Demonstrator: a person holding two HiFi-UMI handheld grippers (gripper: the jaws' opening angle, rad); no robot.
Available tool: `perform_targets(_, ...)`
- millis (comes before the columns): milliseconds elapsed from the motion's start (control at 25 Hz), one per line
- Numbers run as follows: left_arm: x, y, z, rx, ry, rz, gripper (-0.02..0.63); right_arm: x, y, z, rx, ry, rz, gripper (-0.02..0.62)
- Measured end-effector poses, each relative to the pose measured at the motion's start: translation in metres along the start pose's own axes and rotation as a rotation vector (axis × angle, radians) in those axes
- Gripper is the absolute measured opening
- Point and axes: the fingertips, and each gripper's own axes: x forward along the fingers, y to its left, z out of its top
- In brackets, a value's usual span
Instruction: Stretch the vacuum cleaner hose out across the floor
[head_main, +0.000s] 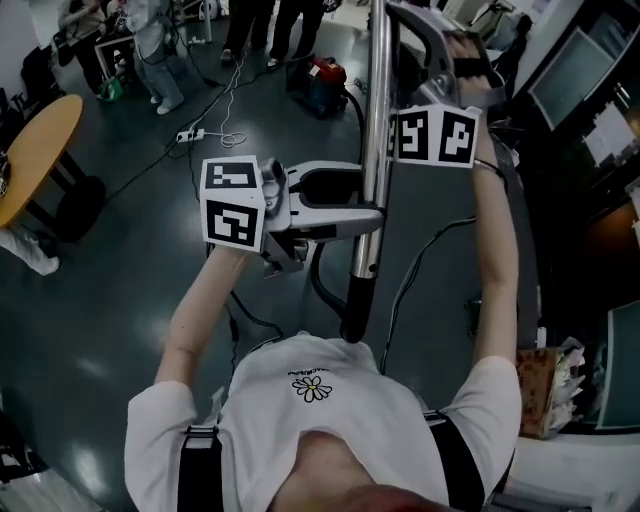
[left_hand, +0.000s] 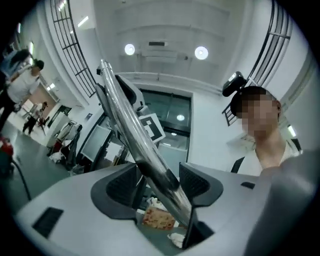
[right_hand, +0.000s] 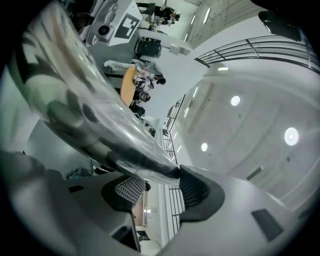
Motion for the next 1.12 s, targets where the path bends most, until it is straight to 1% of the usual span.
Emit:
perform_targets(40, 0.000, 0.003, -0.009, -0.033, 0.013, -0.011, 0.252, -0.004, 0.005, 0.000, 0.005, 0.007, -0.006, 0.215)
perform_targets(120, -0.002, 0.003, -0.022, -0.157, -0.013, -0.079, 0.252, -0.015, 0.013, -0.002, 0.036, 0.029, -0.024, 0.215)
perform_targets(240, 0.001, -0.010, -0.035, -0.325, -0.092, -0.246, 0.252, -0.035, 0.020, -0.005, 0.096, 0.066, -0.044, 0.215)
perform_targets(280, 0.003, -0.019, -0.041, -0.361, -0.093, -0.307, 0.250, -0.041, 0.023, -0.005, 0.111, 0.076, -0.041, 0.215)
perform_targets(320, 0.007, -0.031, -0.049, -0.382, -0.071, -0.369, 0.250, -0.046, 0.028, -0.005, 0.122, 0.084, -0.034, 0.215)
perform_targets(360, 0.012, -0.044, -0.057, -0.390, -0.030, -0.426, 0.250, -0.051, 0.034, -0.005, 0.130, 0.090, -0.027, 0.215)
perform_targets(400, 0.016, -0.054, -0.064, -0.392, 0.013, -0.465, 0.249, -0.054, 0.039, -0.006, 0.138, 0.094, -0.023, 0.215)
perform_targets(440, 0.018, -0.059, -0.069, -0.394, 0.044, -0.481, 0.247, -0.055, 0.043, -0.007, 0.144, 0.098, -0.023, 0.216)
perform_targets(480, 0.019, -0.059, -0.071, -0.399, 0.055, -0.480, 0.226, -0.056, 0.045, -0.009, 0.145, 0.105, -0.024, 0.215)
perform_targets(520, 0.019, -0.056, -0.070, -0.410, 0.049, -0.471, 0.183, -0.057, 0.045, -0.011, 0.138, 0.115, -0.022, 0.215)
perform_targets(600, 0.018, -0.050, -0.068, -0.437, 0.028, -0.448, 0.155, -0.056, 0.046, -0.013, 0.116, 0.134, -0.009, 0.215)
perform_targets(720, 0.018, -0.048, -0.070, -0.429, 0.055, -0.401, 0.153, -0.055, 0.048, -0.013, 0.095, 0.150, 0.002, 0.215)
perform_targets(880, 0.019, -0.048, -0.072, -0.393, 0.092, -0.358, 0.153, -0.054, 0.043, -0.010, 0.091, 0.138, -0.017, 0.215)
perform_targets(1120, 0.019, -0.047, -0.070, -0.374, 0.085, -0.325, 0.153, -0.051, 0.039, -0.005, 0.082, 0.102, -0.028, 0.215)
